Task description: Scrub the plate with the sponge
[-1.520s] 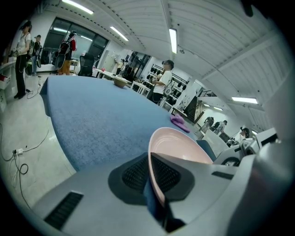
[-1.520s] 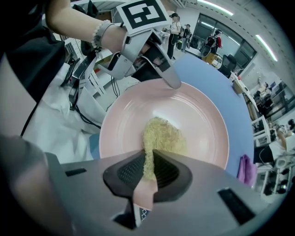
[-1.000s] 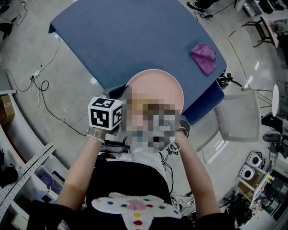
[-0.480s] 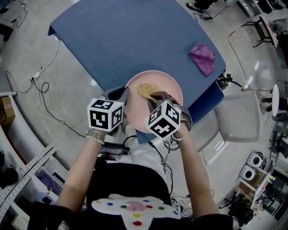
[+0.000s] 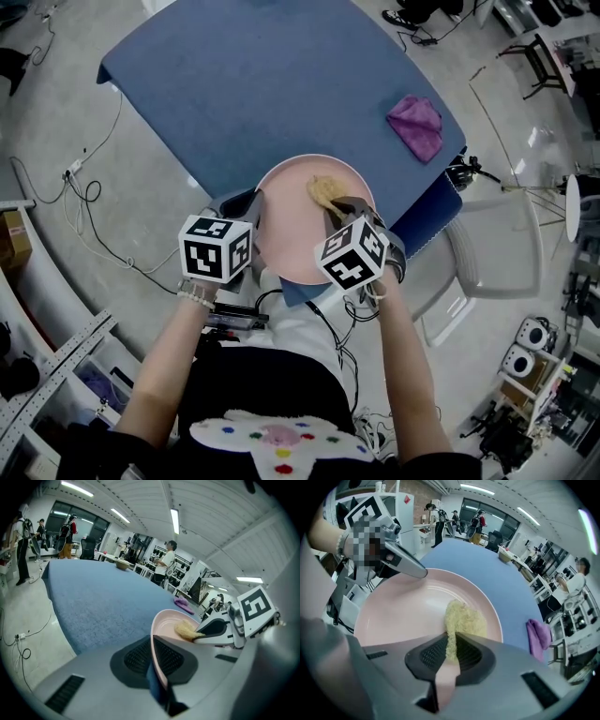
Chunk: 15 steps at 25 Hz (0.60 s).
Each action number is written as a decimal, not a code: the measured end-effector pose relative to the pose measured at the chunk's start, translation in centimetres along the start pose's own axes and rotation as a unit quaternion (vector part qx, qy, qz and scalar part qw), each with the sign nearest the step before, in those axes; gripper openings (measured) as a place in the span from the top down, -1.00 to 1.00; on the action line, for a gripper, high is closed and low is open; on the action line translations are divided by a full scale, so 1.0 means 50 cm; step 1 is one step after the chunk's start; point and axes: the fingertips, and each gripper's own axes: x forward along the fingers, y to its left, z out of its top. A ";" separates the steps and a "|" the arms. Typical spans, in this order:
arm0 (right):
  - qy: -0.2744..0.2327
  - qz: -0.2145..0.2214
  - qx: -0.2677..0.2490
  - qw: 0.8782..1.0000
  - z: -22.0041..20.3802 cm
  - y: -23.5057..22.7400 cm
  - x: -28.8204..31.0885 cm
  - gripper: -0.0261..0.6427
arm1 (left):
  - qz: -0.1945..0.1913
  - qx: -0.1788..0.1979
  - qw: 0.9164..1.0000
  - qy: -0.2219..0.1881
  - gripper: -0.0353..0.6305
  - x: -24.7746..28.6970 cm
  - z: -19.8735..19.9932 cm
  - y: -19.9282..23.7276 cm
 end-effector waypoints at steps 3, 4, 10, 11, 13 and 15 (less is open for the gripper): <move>0.009 -0.006 -0.006 1.000 -0.018 0.003 -0.007 0.79 | 0.000 0.001 1.000 0.001 0.82 -0.002 0.001 0.000; 0.011 -0.006 -0.006 1.000 -0.024 0.006 -0.010 0.79 | 0.001 0.001 1.000 0.002 0.82 -0.003 0.001 0.000; 0.018 0.003 -0.007 1.000 -0.056 0.037 -0.025 0.80 | 0.001 0.002 1.000 0.005 0.82 -0.001 0.000 0.001; 0.018 0.006 -0.007 1.000 -0.059 0.045 -0.027 0.80 | 0.001 0.002 1.000 0.006 0.82 0.000 -0.001 0.001; 0.018 0.014 -0.009 1.000 -0.064 0.062 -0.032 0.80 | 0.001 0.003 1.000 0.007 0.82 0.000 -0.001 0.002; 0.016 0.024 -0.010 1.000 -0.066 0.079 -0.037 0.80 | 0.001 0.005 1.000 0.008 0.82 0.000 0.000 0.001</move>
